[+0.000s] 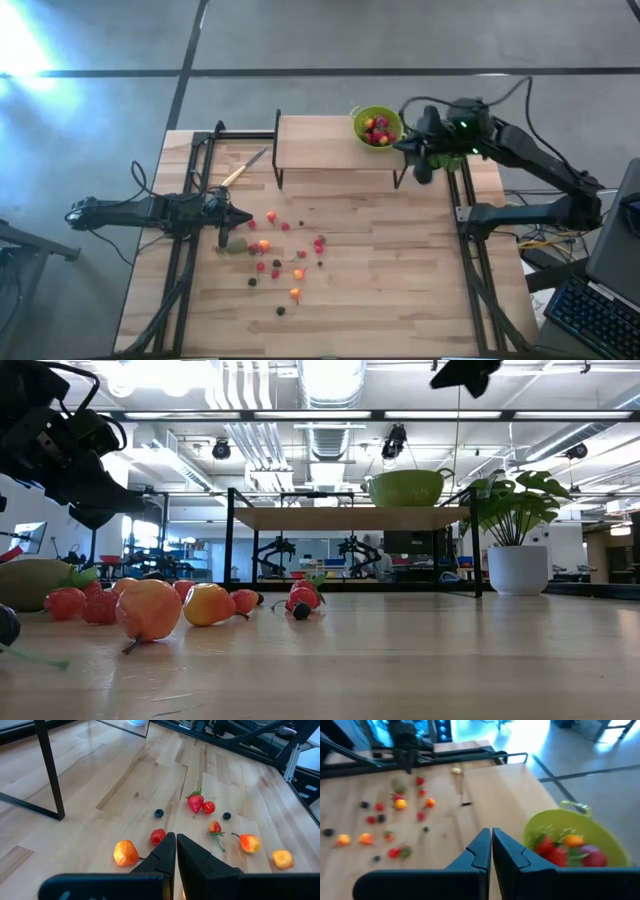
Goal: Build produce basket
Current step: Move the pear to the center of the table
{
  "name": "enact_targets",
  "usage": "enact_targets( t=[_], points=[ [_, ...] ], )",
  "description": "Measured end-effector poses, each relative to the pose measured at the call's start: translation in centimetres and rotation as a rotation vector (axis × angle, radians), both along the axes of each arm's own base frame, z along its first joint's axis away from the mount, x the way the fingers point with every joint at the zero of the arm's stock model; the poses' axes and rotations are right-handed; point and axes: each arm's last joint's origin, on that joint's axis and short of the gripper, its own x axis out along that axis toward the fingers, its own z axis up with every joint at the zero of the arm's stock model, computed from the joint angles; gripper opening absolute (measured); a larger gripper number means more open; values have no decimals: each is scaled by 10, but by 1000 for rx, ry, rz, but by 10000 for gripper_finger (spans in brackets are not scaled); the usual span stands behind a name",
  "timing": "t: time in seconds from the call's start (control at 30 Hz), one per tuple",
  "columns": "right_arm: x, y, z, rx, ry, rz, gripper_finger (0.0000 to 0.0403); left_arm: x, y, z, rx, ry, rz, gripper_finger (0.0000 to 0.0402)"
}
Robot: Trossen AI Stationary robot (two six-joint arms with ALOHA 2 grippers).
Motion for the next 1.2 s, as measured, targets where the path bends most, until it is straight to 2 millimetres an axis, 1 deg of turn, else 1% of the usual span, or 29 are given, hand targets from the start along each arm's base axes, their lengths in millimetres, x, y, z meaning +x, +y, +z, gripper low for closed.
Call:
enact_targets(
  t=[0.07,0.17,0.27,0.33,0.4,0.47,0.53,0.67,0.8,0.9,1.1,1.2],
  points=[
    [-9,11,-7,24,-13,20,10,0,0,0,0,0,0,21],
    [-20,26,-22,42,-15,63,9,0,0,0,0,0,0,21],
    [-31,37,-38,44,-20,4,8,0,0,0,0,0,0,21],
    [-36,44,-49,39,-18,-5,8,0,0,0,0,0,0,21],
    [-40,52,-58,35,-25,36,8,0,0,0,0,0,0,21],
    [-43,60,-65,38,-49,86,8,0,0,0,0,0,0,21],
    [-47,65,-70,28,-61,76,8,0,0,0,0,0,0,21],
    [-58,70,-80,-11,-61,7,8,0,0,0,0,0,0,21],
    [-65,74,-86,-14,-75,78,8,0,0,0,0,0,0,21],
    [-68,76,-94,1,-70,132,8,0,0,0,0,0,0,21],
    [-72,76,-115,1,-38,138,8,0,0,0,0,0,0,21],
    [-73,76,-116,5,-58,151,8,0,0,0,0,0,0,21]
  ],
)
